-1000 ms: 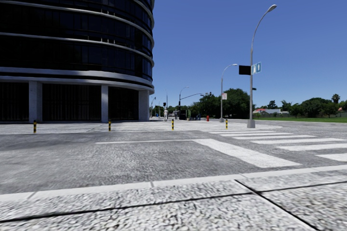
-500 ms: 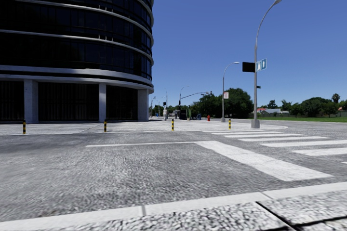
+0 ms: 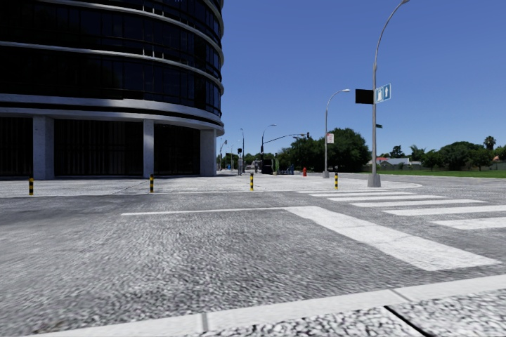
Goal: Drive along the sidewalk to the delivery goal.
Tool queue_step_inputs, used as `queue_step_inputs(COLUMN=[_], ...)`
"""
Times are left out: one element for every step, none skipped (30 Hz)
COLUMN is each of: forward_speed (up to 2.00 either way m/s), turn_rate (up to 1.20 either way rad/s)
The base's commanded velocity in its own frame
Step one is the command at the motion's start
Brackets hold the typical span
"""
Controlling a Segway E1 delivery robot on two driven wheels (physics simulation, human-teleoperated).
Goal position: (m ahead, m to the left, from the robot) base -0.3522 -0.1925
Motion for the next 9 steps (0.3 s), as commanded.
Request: queue_step_inputs(forward_speed=[0.00,0.00,0.00,0.00,0.00,0.00,0.00,0.00,0.00], turn_rate=[0.00,0.00,0.00,0.00,0.00,0.00,0.00,0.00,0.00])
